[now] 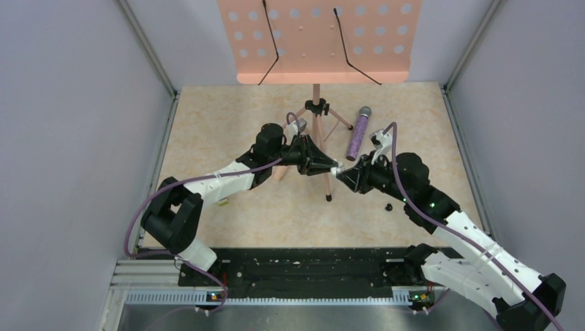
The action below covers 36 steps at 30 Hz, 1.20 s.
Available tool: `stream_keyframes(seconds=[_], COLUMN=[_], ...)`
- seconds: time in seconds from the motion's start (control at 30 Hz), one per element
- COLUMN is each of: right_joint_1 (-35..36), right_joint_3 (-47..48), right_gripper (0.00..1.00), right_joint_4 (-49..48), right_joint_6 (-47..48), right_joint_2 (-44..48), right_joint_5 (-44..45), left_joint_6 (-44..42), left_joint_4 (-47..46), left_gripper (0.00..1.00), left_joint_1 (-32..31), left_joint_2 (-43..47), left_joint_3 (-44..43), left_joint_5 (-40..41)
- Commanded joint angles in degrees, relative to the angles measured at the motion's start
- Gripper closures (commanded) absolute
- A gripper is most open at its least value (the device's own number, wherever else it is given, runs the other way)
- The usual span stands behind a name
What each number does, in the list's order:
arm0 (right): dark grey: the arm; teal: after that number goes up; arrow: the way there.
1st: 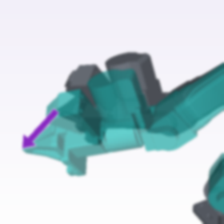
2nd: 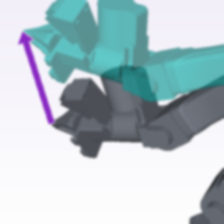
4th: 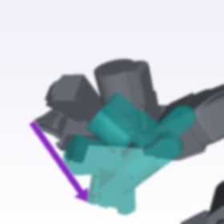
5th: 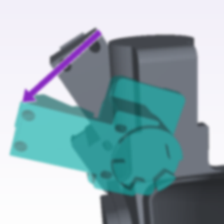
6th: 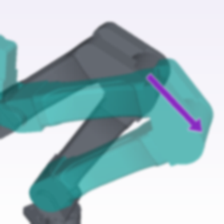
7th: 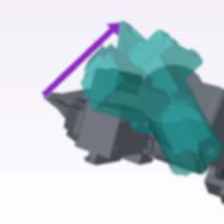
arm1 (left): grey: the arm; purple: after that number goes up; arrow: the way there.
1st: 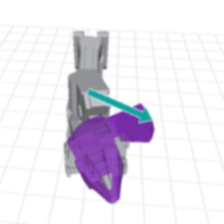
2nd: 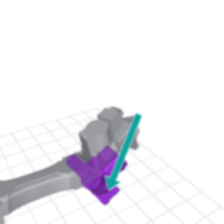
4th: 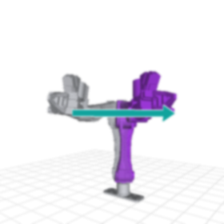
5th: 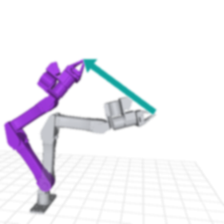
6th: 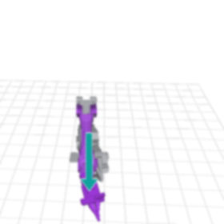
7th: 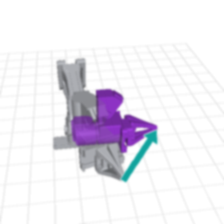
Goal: Insert the wireless bluetooth earbuds into the charging case
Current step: Insert the left earbud into the left side groove of the charging case.
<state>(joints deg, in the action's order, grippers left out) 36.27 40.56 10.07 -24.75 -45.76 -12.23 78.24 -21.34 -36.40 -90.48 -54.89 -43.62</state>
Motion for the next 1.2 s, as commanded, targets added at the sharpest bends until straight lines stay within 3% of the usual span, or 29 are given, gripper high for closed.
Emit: stream_keyframes(seconds=[0.0, 0.3, 0.67, 0.9, 1.17], right_joint_1=[0.8, 0.7, 0.5, 0.1, -1.6], right_joint_3=[-0.1, 1.5, 8.5, 12.6, 12.6], right_gripper=[0.75, 0.72, 0.70, 0.70, 0.63], right_joint_4=[0.7, 1.3, 6.0, 10.1, 10.8], right_joint_6=[-0.6, -0.8, 5.2, 10.0, 8.9], right_joint_2=[1.9, 4.7, -1.9, -4.2, -3.5], right_joint_5=[-1.1, 5.4, 5.1, 0.1, -7.1], left_joint_6=[-0.6, -0.9, -1.3, 0.0, -8.2], left_joint_4=[-1.8, -1.5, -1.2, -7.7, 1.2], left_gripper=[1.00, 1.00, 1.00, 1.00, 1.00], left_joint_1=[0.2, 0.3, 0.2, 0.3, 0.7], left_joint_2=[2.8, 3.1, 3.3, -1.5, -2.6], left_joint_3=[-0.7, -0.6, -1.0, -4.3, -7.3], left_joint_5=[0.2, -0.2, -1.5, -14.0, -17.7])
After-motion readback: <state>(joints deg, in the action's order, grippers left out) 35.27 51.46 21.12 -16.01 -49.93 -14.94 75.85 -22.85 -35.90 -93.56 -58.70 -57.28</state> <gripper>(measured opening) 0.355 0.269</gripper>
